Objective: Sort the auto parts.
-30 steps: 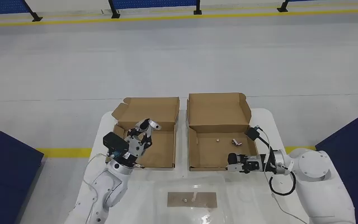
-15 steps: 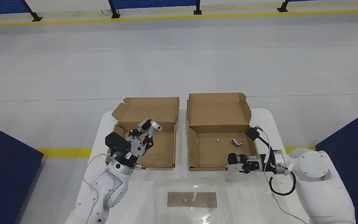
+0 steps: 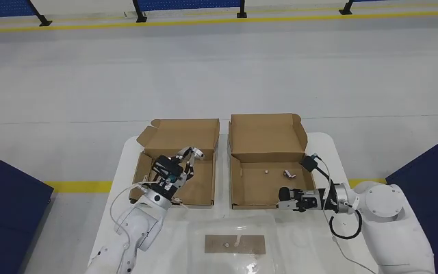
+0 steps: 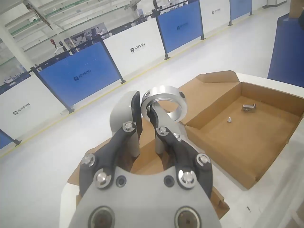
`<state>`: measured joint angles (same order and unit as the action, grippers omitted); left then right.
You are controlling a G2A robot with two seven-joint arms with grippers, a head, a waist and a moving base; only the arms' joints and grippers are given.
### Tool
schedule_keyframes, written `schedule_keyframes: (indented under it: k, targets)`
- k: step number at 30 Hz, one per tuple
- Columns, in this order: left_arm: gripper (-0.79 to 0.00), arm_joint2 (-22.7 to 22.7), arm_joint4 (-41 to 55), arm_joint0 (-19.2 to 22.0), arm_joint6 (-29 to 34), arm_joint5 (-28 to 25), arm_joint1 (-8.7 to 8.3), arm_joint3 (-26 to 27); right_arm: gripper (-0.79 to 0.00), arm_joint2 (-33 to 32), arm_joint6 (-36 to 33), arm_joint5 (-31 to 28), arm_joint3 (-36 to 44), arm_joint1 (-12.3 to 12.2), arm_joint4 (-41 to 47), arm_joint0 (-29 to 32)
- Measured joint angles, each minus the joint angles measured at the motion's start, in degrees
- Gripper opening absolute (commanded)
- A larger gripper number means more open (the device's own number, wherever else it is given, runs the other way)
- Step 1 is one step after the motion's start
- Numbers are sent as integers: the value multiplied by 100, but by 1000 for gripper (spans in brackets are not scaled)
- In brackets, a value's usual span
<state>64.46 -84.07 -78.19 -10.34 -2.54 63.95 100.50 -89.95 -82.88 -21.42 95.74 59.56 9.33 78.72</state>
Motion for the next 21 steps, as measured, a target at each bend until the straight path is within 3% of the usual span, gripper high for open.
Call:
schedule_keyframes:
  k: [5,15,21]
  targets:
    - [-785,21,-142,15,233,131,5,-66,0,0,0,0,0,0,0,0]
    - [-785,0,-268,468,2880,-201,62,71,0,0,0,0,0,0,0,0]
    - [-785,37,261,560,3913,-542,102,71,0,0,0,0,0,0,0,0]
